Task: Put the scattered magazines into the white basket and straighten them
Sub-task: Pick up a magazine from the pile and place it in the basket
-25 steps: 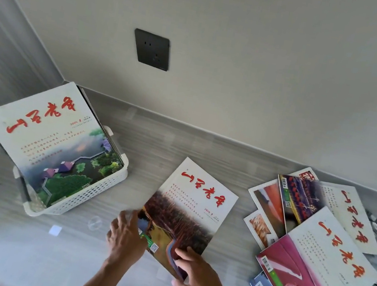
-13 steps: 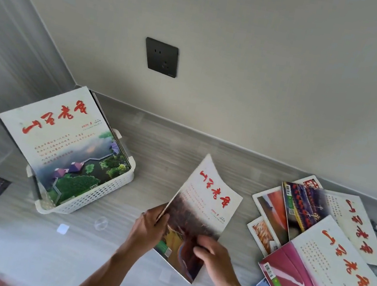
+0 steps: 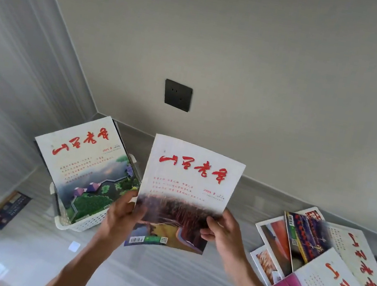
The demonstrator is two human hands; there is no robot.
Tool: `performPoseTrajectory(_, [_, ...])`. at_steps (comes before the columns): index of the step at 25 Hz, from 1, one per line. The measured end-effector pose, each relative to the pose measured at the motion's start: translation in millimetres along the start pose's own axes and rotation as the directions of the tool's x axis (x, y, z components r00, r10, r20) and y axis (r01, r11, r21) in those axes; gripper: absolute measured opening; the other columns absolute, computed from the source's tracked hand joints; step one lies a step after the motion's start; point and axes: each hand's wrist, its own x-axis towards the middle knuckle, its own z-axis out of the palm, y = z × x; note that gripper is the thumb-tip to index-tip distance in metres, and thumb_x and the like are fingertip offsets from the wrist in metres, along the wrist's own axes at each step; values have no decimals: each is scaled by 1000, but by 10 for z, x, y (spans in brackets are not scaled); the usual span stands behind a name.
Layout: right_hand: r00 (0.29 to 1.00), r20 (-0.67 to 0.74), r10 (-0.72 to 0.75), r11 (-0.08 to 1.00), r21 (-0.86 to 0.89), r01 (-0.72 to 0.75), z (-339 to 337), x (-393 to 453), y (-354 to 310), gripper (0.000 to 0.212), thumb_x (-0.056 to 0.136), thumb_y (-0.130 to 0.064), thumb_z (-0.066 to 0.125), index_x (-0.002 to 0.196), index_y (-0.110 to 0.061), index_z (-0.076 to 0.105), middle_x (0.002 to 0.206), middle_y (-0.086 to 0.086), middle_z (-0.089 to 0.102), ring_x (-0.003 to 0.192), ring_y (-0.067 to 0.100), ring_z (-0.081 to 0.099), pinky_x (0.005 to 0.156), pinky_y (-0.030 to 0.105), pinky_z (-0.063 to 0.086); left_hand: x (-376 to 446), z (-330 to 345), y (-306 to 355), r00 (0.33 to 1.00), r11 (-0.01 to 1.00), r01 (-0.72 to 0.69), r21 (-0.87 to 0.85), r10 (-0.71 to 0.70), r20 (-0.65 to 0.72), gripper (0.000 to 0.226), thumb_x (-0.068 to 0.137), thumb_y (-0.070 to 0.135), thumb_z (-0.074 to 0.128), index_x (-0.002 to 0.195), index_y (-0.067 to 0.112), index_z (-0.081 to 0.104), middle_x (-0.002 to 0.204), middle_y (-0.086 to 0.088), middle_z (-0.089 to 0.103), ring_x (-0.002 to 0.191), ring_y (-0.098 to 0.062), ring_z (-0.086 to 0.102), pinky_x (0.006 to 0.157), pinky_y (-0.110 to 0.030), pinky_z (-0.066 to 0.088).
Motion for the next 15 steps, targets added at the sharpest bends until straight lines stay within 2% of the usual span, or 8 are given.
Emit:
performPoseTrajectory(1, [999, 26, -34, 999, -29, 35, 68, 6, -75, 25, 94, 1, 56, 102, -22, 63, 84, 4, 65, 63, 19, 68, 60, 30, 59, 19, -35, -5, 996, 999, -4, 45, 8, -90, 13, 88, 2, 66, 89, 15, 68, 78, -9, 73, 69, -22, 65, 61, -39, 54])
performPoseTrajectory(3, [996, 53, -70, 994, -80, 74, 219, 20, -229, 22, 94, 0, 56, 108, -17, 62, 86, 4, 65, 63, 16, 68, 61, 25, 56, 54, -147, -15, 969, 982, -19, 187, 64, -238, 21, 91, 11, 65, 75, 26, 67, 64, 8, 70, 57, -9, 60, 52, -27, 49])
performPoseTrajectory(5, [993, 53, -101, 988, -109, 106, 364, 39, -362, 18, 94, 1, 56, 109, -7, 61, 84, 6, 64, 60, 14, 65, 57, 24, 51, 60, -272, 42, 938, 968, -26, 250, 110, -329, 21, 88, 18, 68, 72, 31, 67, 62, 11, 67, 58, -6, 60, 54, -27, 50])
performPoseTrajectory(7, [990, 54, -130, 982, -129, 136, 520, 66, -454, 10, 94, -1, 56, 103, -2, 60, 82, 6, 63, 55, 9, 63, 54, 24, 47, 65, -421, 95, 918, 970, -6, 242, 101, -383, 21, 85, 20, 71, 69, 34, 68, 61, 13, 67, 59, -4, 62, 56, -27, 47])
performPoseTrajectory(9, [987, 62, -148, 979, -132, 155, 710, 90, -541, 5, 96, -5, 54, 98, -6, 58, 84, 5, 64, 53, 6, 62, 55, 26, 47, 74, -591, 117, 908, 985, 21, 170, 53, -416, 26, 82, 17, 74, 66, 36, 69, 61, 13, 71, 58, 1, 65, 59, -27, 50])
performPoseTrajectory(12, [980, 111, -162, 973, -148, 177, 1148, 160, -681, 8, 99, -7, 50, 97, -12, 55, 87, 3, 64, 54, 5, 63, 60, 29, 49, 74, -944, 106, 887, 991, 43, 130, 22, -462, 24, 83, 12, 71, 74, 34, 72, 73, -1, 75, 71, -24, 72, 66, -44, 61])
performPoseTrajectory(15, [968, 178, -175, 965, -163, 204, 1659, 293, -831, 8, 100, -6, 47, 101, -12, 54, 91, 2, 63, 56, 1, 64, 56, 20, 51, 140, -1351, 100, 856, 992, 49, 112, 16, -516, 25, 87, 11, 65, 81, 34, 72, 83, -1, 75, 79, -28, 73, 73, -47, 61])
